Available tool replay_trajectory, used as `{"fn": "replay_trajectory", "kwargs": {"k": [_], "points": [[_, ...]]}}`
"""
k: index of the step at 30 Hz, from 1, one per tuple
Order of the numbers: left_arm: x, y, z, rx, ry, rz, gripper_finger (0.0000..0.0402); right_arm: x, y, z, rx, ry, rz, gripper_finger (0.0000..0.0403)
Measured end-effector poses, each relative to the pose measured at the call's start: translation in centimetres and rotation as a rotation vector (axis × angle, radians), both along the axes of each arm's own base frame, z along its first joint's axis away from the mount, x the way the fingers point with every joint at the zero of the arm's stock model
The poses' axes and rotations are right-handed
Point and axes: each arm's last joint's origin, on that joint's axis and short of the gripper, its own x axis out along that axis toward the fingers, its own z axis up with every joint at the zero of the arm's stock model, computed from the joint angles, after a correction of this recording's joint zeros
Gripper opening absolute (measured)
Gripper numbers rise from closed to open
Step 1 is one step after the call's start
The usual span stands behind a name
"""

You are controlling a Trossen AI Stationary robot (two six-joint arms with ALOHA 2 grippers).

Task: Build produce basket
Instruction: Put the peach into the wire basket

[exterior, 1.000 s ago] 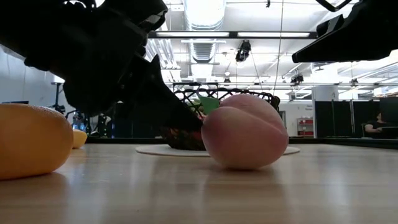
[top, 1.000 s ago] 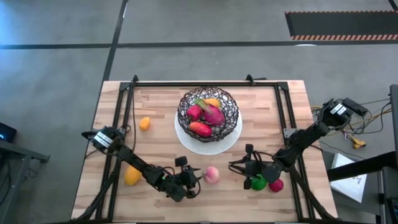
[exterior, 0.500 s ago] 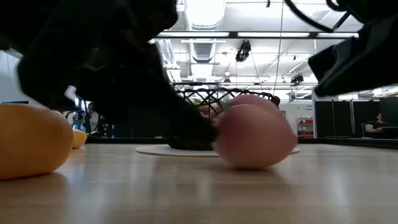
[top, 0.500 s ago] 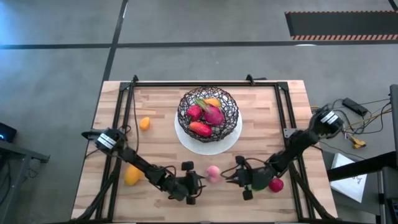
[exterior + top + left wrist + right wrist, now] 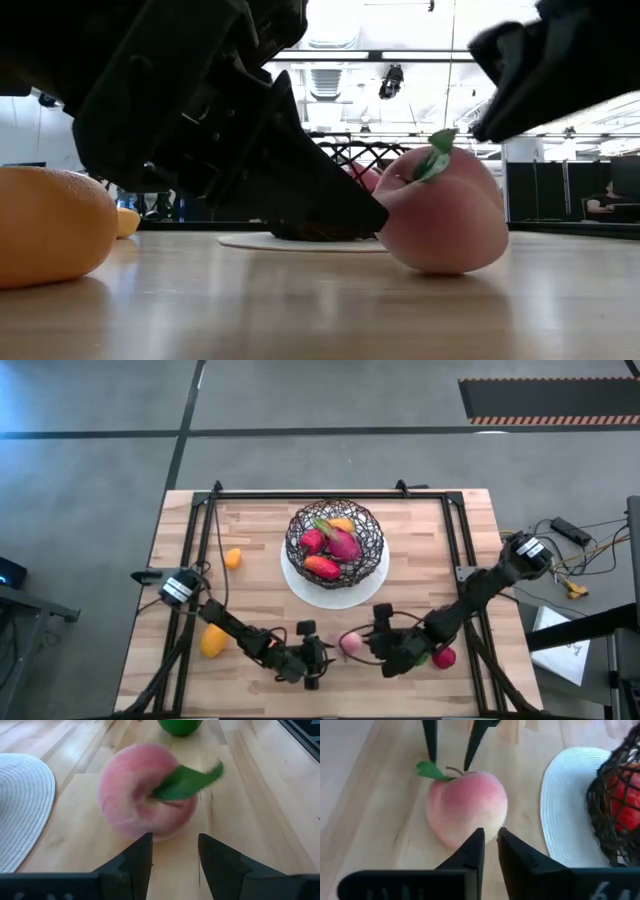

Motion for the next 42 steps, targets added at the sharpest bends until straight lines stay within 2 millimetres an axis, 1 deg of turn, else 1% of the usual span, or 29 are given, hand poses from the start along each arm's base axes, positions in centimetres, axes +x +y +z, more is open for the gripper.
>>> {"fn": "replay_trajectory", "kwargs": {"k": [3, 6, 11, 14, 17, 19, 21, 23, 25, 28, 31, 34, 36, 38, 42], "points": [[0.0, 0.2, -0.1, 0.002, 0.003, 0.005, 0.0144, 0.8, -0.3, 1.1, 0.039, 0.061, 0.061, 0.0084], [0.1, 0.3, 0.0, -0.002, 0.001, 0.009, 0.0144, 1.8, -0.6, 1.4, 0.082, 0.097, 0.137, 0.0137], [0.1, 0.4, -0.1, -0.004, 0.001, 0.012, 0.0144, 3.5, -1.0, 0.3, 0.124, 0.160, 0.173, 0.0238], [0.1, 0.4, -0.1, -0.003, 0.004, 0.012, 0.0144, 4.6, -0.5, -0.4, 0.133, 0.175, 0.167, 0.0292], [0.1, 0.4, -0.1, -0.004, 0.006, 0.009, 0.0144, 5.6, 0.2, -1.3, 0.133, 0.200, 0.156, 0.0336], [0.1, 0.5, -0.2, -0.004, 0.006, 0.012, 0.0144, 6.3, 0.6, -1.9, 0.147, 0.222, 0.137, 0.0356], [0.1, 0.5, -0.2, -0.004, 0.006, 0.012, 0.0144, 6.8, 0.9, -2.5, 0.149, 0.236, 0.113, 0.0364], [0.1, 0.6, -0.2, -0.001, 0.010, 0.012, 0.0144, 7.2, 1.1, -3.0, 0.140, 0.238, 0.094, 0.0363], [0.1, 0.6, -0.2, 0.001, 0.012, 0.012, 0.0144, 7.4, 1.2, -3.2, 0.124, 0.234, 0.084, 0.0356], [0.1, 0.6, -0.2, 0.001, 0.012, 0.015, 0.0144, 7.2, 1.0, -3.0, 0.119, 0.223, 0.085, 0.0336], [-0.6, 0.6, 0.9, 0.027, 0.035, 0.050, 0.0144, 6.6, 0.4, -2.6, 0.081, 0.188, 0.050, 0.0310], [-2.2, 0.5, 2.9, 0.076, 0.066, 0.133, 0.0144, 5.1, -0.9, -2.0, 0.045, 0.163, 0.003, 0.0289], [-3.6, 0.5, 4.3, 0.097, 0.078, 0.178, 0.0144, 4.1, -1.9, -1.0, 0.052, 0.121, -0.024, 0.0284], [-4.9, 0.6, 5.3, 0.138, 0.067, 0.227, 0.0144, 3.3, -3.0, 0.4, 0.057, 0.050, -0.054, 0.0284], [-6.5, 1.0, 6.8, 0.217, -0.038, 0.348, 0.0144, 3.2, -6.2, 4.5, 0.029, -0.200, -0.118, 0.0286]]}}
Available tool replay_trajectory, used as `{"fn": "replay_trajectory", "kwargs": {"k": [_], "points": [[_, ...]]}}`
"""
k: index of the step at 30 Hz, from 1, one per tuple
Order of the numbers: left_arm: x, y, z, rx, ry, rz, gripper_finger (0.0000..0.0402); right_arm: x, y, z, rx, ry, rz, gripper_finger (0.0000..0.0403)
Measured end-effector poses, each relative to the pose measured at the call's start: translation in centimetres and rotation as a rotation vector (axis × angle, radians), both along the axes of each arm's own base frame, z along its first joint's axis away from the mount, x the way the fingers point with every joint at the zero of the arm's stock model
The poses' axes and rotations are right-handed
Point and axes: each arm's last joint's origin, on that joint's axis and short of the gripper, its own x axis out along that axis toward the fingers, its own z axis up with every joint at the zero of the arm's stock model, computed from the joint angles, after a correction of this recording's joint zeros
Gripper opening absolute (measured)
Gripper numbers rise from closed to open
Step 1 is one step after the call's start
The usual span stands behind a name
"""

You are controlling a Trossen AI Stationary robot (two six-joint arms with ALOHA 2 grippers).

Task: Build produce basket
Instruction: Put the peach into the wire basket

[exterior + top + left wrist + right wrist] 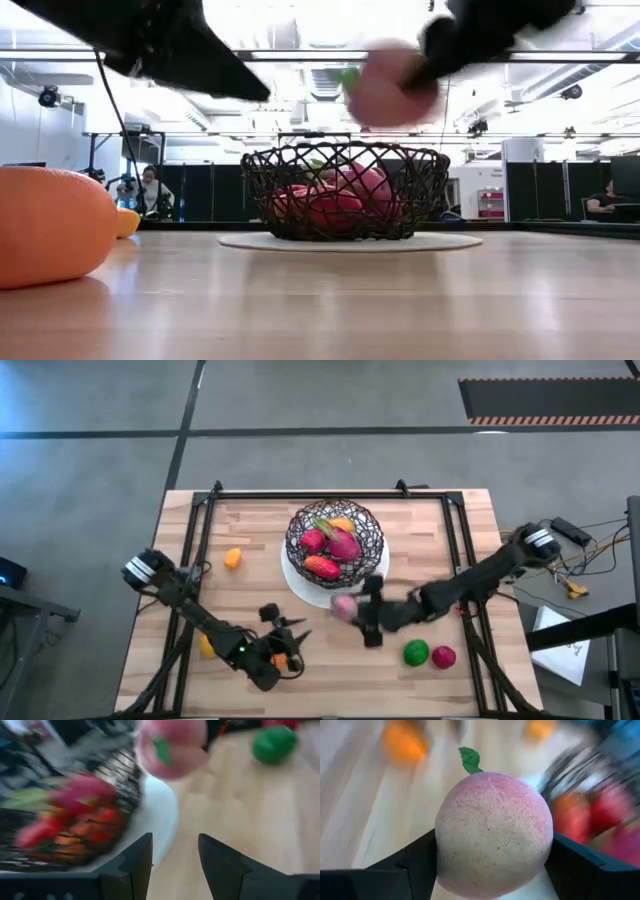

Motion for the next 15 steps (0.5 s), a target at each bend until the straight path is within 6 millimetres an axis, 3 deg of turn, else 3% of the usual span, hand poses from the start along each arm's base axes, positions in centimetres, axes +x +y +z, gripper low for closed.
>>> {"fn": "replay_trajectory", "kwargs": {"k": [3, 6, 10, 15], "points": [[-0.4, 0.3, 0.1, 0.040, -0.041, 0.053, 0.0144, 0.2, -3.6, 2.3, -0.044, -0.102, -0.062, 0.0286], [-0.4, 0.7, -0.3, 0.034, -0.066, 0.076, 0.0144, 0.4, -7.9, 2.8, -0.079, -0.105, -0.189, 0.0286], [-0.3, 0.9, -1.5, 0.027, -0.074, 0.083, 0.0144, 0.2, -12.9, 1.4, -0.032, -0.068, -0.362, 0.0286], [0.0, 0.7, -2.2, 0.029, -0.072, 0.082, 0.0144, -1.0, -16.4, -1.0, 0.008, -0.047, -0.626, 0.0286]]}}
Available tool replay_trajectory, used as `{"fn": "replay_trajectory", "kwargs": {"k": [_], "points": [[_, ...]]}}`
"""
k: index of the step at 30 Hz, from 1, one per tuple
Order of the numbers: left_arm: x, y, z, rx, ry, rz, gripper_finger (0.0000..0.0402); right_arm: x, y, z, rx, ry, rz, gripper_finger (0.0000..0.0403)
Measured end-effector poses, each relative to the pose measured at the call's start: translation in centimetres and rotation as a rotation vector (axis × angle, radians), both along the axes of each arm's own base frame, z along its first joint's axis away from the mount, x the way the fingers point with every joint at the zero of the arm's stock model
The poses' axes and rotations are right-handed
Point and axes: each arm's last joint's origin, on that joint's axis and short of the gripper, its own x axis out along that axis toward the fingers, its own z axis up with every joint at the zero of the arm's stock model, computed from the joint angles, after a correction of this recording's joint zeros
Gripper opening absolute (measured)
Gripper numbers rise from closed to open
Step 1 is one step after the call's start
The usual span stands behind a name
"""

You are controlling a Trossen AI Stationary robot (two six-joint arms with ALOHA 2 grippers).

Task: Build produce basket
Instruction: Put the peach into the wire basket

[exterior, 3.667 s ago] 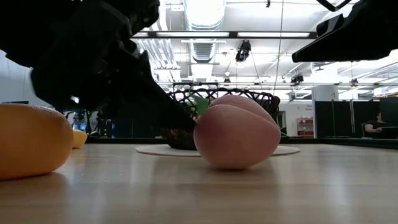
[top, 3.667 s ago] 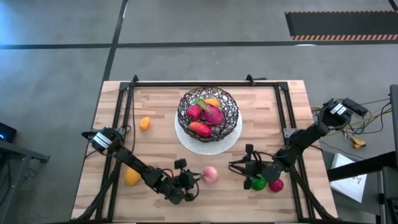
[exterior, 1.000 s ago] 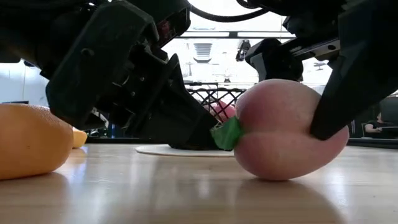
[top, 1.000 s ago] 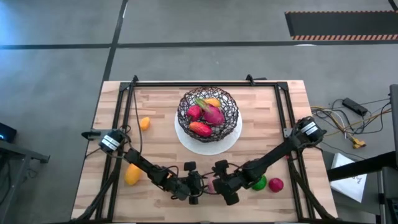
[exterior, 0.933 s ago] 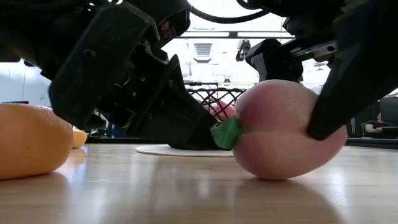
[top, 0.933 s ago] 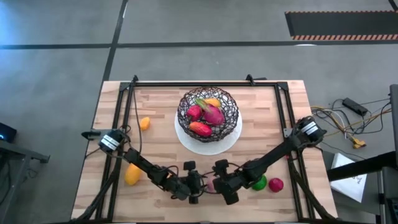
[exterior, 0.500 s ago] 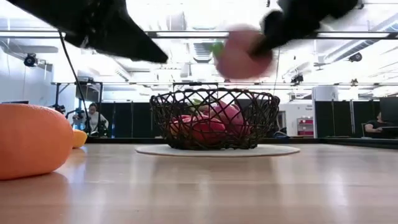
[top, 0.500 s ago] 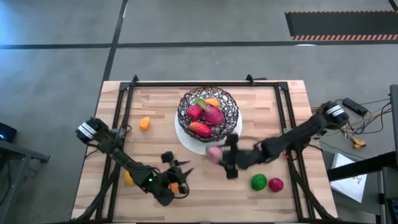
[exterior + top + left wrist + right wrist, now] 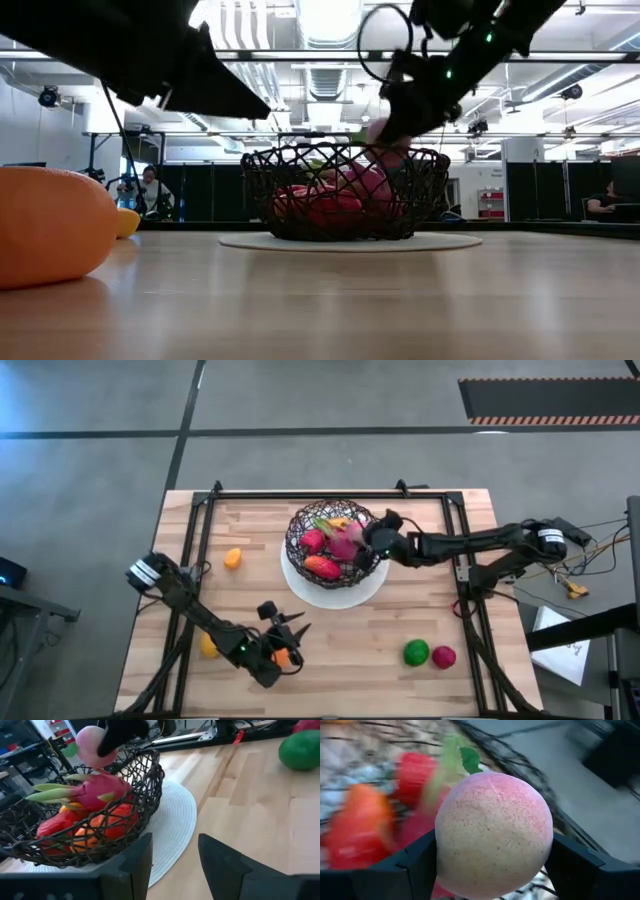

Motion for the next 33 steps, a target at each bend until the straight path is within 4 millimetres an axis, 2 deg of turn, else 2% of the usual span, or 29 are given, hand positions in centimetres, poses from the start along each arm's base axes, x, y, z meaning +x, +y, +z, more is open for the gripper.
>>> {"fn": "replay_trajectory", "kwargs": {"k": [5, 9, 13, 16, 21, 26, 33], "points": [[0.1, 0.0, -0.3, 0.004, 0.005, 0.000, 0.0144, -0.1, -1.2, -1.7, 0.034, 0.058, -0.067, 0.0286], [0.1, 0.0, -0.3, 0.007, 0.008, 0.000, 0.0144, 0.8, -1.3, -2.6, 0.031, 0.119, -0.078, 0.0290], [0.1, 0.0, -0.3, 0.007, 0.009, 0.000, 0.0144, 1.6, -1.4, -2.9, 0.028, 0.174, -0.054, 0.0313], [0.1, 0.0, -0.3, 0.007, 0.009, 0.000, 0.0144, 2.1, -1.3, -2.4, 0.045, 0.236, -0.008, 0.0337], [0.1, 0.0, -0.3, 0.007, 0.009, 0.000, 0.0144, 2.3, -1.2, -0.2, 0.071, 0.347, 0.038, 0.0362], [0.1, 0.0, -0.3, 0.007, 0.009, 0.000, 0.0144, 2.5, -0.9, 2.1, 0.149, 0.344, 0.133, 0.0357], [0.1, 0.0, -0.3, 0.007, 0.009, 0.000, 0.0144, 3.0, -0.7, 2.6, 0.186, 0.345, 0.219, 0.0322]]}}
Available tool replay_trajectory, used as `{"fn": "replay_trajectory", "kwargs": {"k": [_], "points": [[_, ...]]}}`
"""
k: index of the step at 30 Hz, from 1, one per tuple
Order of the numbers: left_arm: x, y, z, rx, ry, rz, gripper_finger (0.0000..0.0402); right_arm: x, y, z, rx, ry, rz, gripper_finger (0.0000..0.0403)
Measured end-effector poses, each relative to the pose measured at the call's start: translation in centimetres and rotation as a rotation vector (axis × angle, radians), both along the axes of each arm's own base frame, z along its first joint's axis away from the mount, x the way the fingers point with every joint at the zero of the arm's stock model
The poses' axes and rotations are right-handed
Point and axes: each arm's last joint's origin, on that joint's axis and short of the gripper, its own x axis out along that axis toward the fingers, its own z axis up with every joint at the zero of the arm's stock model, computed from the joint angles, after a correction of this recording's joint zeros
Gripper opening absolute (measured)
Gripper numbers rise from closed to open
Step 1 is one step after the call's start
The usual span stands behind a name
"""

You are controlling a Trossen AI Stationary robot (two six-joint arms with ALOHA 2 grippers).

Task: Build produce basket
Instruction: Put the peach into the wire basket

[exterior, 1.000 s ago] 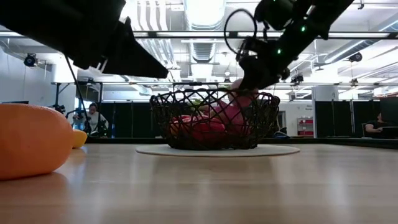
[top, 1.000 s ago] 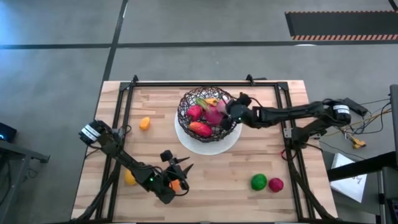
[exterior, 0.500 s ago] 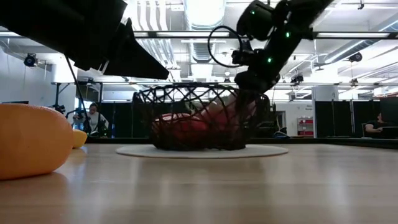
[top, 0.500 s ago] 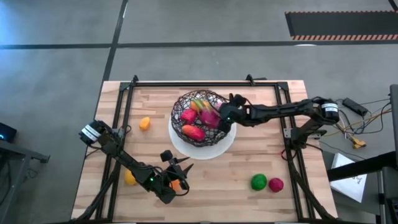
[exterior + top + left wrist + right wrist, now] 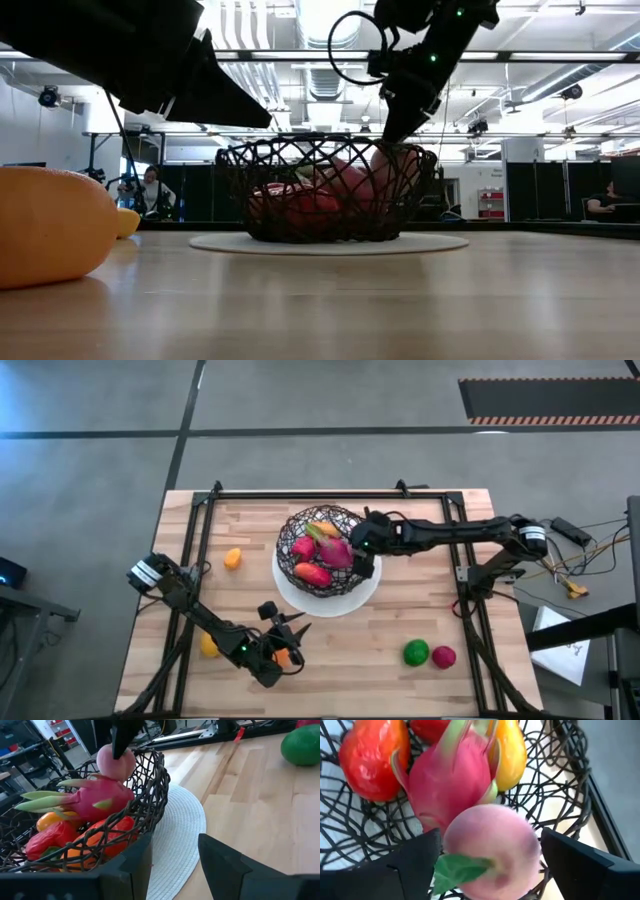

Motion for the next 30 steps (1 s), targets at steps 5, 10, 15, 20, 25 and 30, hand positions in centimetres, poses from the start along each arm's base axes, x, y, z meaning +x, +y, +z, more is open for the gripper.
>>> {"fn": "replay_trajectory", "kwargs": {"k": [5, 10, 15, 20, 25, 30], "points": [[0.0, 0.0, 0.0, 0.000, 0.000, 0.000, 0.0144, 0.0, 0.0, -1.5, -0.016, 0.060, 0.029, 0.0296], [0.0, 0.0, 0.0, 0.000, 0.000, 0.000, 0.0144, 0.3, -0.1, -2.3, -0.037, 0.077, 0.062, 0.0250], [0.0, 0.0, 0.0, 0.000, 0.000, 0.000, 0.0144, 0.4, -0.2, -2.2, -0.022, 0.063, 0.092, 0.0219], [0.0, 0.0, 0.0, 0.000, 0.000, 0.000, 0.0144, 1.0, -0.5, -2.2, -0.004, -0.052, 0.091, 0.0225], [0.0, 0.0, 0.0, 0.001, 0.000, 0.001, 0.0144, 1.5, -1.0, -2.2, -0.020, -0.208, -0.023, 0.0226], [0.0, 0.0, 0.0, 0.001, -0.001, 0.001, 0.0144, 0.6, -1.5, -3.9, 0.011, -0.193, -0.085, 0.0231]]}}
